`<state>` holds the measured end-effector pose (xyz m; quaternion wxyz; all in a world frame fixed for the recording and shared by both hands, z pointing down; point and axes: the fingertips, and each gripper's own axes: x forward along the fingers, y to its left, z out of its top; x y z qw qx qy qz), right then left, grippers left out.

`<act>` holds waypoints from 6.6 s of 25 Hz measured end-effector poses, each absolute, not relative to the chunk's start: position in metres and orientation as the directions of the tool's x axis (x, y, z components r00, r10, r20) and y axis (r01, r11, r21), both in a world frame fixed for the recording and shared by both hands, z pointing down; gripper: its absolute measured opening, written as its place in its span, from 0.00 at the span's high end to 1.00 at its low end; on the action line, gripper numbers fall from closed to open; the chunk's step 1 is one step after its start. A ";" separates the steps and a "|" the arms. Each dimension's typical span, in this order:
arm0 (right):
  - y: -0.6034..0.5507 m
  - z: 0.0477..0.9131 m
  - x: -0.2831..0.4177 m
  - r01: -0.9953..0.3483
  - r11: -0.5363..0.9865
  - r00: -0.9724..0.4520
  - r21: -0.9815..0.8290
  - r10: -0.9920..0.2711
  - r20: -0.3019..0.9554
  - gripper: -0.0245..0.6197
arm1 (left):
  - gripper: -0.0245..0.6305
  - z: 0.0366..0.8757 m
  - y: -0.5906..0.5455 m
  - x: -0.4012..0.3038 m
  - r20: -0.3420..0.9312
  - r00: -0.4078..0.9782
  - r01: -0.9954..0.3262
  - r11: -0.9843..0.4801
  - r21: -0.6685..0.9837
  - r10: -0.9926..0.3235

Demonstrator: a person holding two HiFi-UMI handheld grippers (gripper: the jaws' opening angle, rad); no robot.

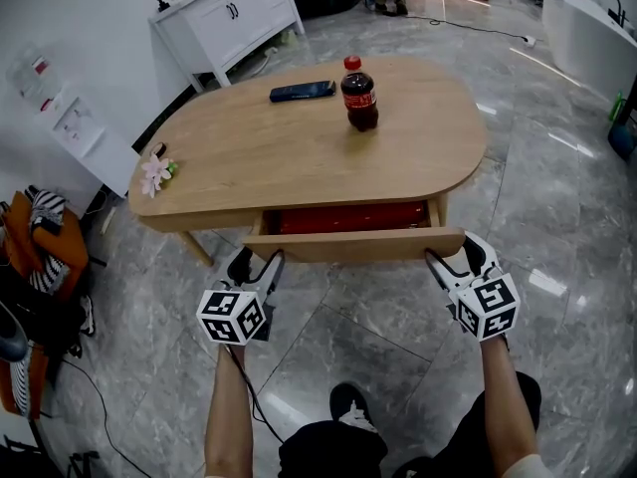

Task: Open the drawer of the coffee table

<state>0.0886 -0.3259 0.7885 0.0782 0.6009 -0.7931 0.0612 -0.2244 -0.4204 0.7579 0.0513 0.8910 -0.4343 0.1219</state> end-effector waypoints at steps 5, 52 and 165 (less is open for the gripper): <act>-0.318 0.789 0.086 -0.961 0.276 -0.270 0.004 -0.944 0.191 0.50 | 0.55 0.759 -0.412 -0.227 0.257 0.592 -0.789 -0.615 -0.011 -0.764; -0.253 0.793 0.065 -0.923 0.380 -0.357 0.059 -0.905 0.231 0.52 | 0.55 0.763 -0.350 -0.247 0.216 0.587 -0.798 -0.602 -0.005 -0.780; -0.027 0.310 -0.095 -0.930 0.192 -0.336 -0.312 -0.785 0.520 0.81 | 0.92 0.294 -0.065 -0.191 0.601 0.466 -0.871 -0.454 0.186 -0.649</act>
